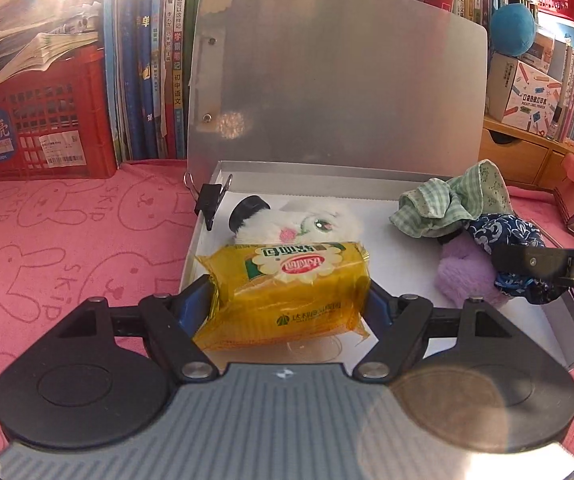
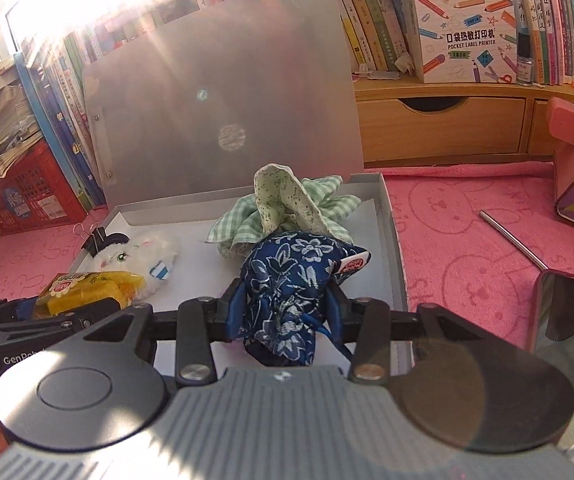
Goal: Organize objects
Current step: 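Carry the yellow package with left tool into the box while right tool carries the pouch, then open left tool to release the package in the box while right tool releases the pouch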
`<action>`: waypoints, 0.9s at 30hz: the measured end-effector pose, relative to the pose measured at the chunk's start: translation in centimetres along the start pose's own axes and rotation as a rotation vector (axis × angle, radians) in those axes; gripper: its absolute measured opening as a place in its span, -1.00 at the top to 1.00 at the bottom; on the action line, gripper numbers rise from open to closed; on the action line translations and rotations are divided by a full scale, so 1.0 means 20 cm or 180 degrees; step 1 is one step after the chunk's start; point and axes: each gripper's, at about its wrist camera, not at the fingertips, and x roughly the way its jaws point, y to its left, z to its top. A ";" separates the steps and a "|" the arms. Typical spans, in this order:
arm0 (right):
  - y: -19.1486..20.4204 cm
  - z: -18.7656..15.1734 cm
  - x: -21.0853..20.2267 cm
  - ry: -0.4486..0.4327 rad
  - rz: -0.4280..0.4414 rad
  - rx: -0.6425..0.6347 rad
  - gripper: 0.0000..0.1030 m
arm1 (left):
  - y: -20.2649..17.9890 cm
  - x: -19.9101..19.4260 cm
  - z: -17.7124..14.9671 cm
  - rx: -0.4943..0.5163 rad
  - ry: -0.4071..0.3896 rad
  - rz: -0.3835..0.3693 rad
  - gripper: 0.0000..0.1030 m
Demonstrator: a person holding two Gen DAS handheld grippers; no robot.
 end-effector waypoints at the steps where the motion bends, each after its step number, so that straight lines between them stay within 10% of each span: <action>1: 0.00 0.01 0.01 0.0004 0.0001 0.0015 0.13 | 0.00 0.01 0.00 0.0006 0.0005 0.0017 -0.55; 10: -0.05 0.02 0.03 -0.0007 0.0068 0.0188 0.11 | -0.01 0.06 0.00 0.0067 -0.0002 0.0022 -0.56; 14: -0.03 0.01 0.00 -0.0051 0.0065 0.0132 -0.31 | 0.00 0.04 -0.01 -0.0017 -0.0024 -0.0050 -0.58; 27: 0.02 0.00 -0.24 -0.0254 0.0077 -0.0015 -0.57 | 0.01 -0.18 0.01 0.0028 -0.0204 -0.0216 -0.64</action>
